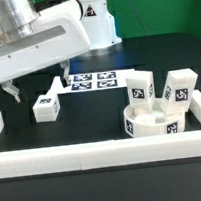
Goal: Assemble stool
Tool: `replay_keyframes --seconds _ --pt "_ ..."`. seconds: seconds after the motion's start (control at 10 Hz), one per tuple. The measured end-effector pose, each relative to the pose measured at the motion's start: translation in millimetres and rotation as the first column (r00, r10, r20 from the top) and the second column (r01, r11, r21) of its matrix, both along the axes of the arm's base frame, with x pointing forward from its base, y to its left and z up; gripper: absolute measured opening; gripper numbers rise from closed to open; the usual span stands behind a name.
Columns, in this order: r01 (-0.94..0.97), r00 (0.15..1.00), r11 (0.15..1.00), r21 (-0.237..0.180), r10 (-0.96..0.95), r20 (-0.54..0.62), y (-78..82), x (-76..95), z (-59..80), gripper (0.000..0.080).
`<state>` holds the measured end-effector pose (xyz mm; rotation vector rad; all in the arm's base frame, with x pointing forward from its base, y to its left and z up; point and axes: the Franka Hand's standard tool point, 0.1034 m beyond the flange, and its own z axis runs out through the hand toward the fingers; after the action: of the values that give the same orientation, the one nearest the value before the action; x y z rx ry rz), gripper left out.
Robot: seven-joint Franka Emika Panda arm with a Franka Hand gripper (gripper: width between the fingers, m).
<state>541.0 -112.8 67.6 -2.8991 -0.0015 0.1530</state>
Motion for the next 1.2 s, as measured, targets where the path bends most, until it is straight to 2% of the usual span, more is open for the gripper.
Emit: replay_keyframes --seconds 0.2,0.3,0.6,0.7,0.9,1.0,1.2 --pt "0.02 0.989 0.998 -0.054 -0.028 -0.145 -3.5 1.2 8.2 0.0649" --pt "-0.003 0.985 0.998 -0.066 -0.008 -0.173 -3.7 4.1 9.6 0.0649" --pt "-0.004 0.987 0.998 -0.061 -0.006 -0.162 -2.6 5.4 7.7 0.0649" --pt "0.023 0.986 0.997 -0.073 -0.034 -0.162 -5.7 5.4 7.0 0.0649" --pt "0.161 0.965 0.975 -0.152 -0.188 -0.183 -19.2 0.8 4.7 0.0649" --pt "0.212 0.951 0.963 -0.17 -0.243 -0.191 -18.7 5.7 7.9 0.0649" --pt "0.175 0.957 0.972 -0.155 -0.205 -0.205 -16.8 3.0 5.7 0.0649"
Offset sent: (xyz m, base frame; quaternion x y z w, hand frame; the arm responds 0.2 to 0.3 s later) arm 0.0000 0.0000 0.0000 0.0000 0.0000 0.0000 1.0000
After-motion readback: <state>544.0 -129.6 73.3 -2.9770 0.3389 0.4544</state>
